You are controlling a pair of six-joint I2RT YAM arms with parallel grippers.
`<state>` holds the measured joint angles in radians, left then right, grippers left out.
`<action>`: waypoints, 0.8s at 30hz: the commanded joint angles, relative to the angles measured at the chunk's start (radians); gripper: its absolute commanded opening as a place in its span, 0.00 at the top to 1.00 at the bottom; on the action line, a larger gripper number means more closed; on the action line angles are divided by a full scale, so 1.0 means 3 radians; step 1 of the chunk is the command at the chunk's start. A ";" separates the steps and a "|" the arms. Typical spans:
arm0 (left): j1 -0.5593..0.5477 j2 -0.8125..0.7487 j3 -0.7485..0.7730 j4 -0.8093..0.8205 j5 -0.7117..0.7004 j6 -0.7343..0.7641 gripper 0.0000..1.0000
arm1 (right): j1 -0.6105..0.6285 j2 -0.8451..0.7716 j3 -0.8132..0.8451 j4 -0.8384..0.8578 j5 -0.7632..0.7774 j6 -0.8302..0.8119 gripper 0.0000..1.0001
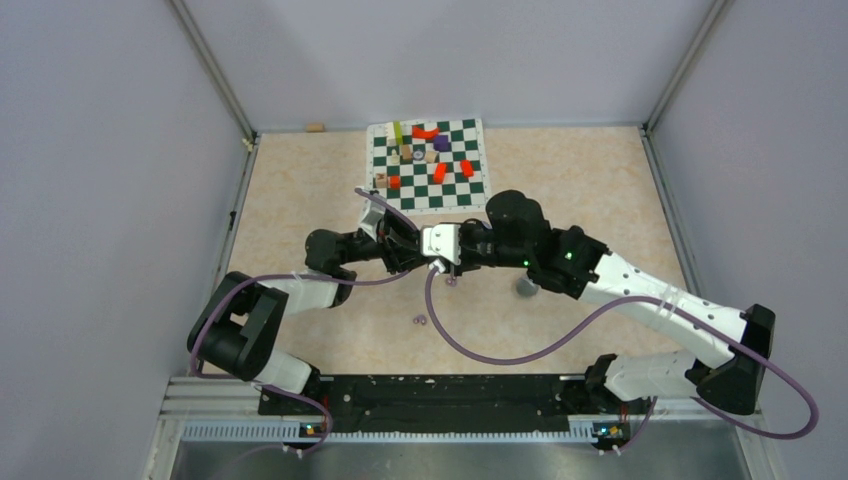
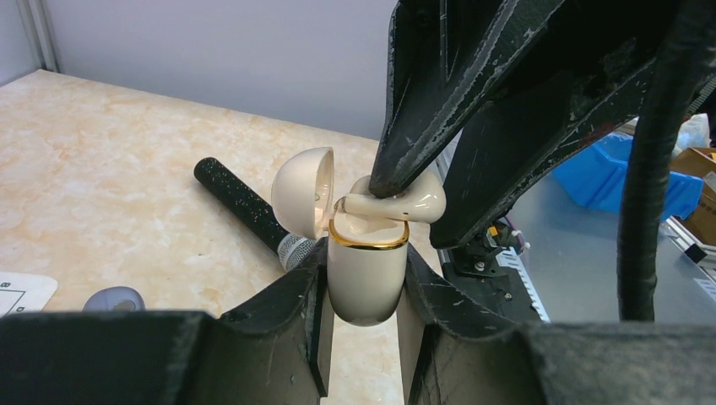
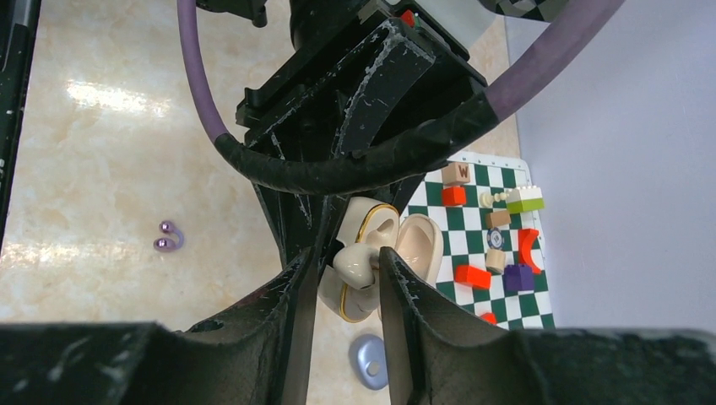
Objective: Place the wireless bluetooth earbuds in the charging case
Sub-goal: Pick up the left earbud from the left side groove of the charging case.
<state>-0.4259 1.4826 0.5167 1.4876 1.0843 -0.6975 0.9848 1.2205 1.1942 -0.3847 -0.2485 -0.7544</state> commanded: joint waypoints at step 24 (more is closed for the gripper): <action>-0.0007 -0.0142 0.0029 0.0262 0.0069 0.0319 1.00 | -0.0603 0.0030 0.0580 0.0449 -0.1192 0.1665 0.83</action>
<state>-0.4259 1.4807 0.5179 1.4902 1.1007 -0.6415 0.8913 1.2381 1.3319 -0.3695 -0.4049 -0.4999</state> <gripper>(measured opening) 0.337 0.197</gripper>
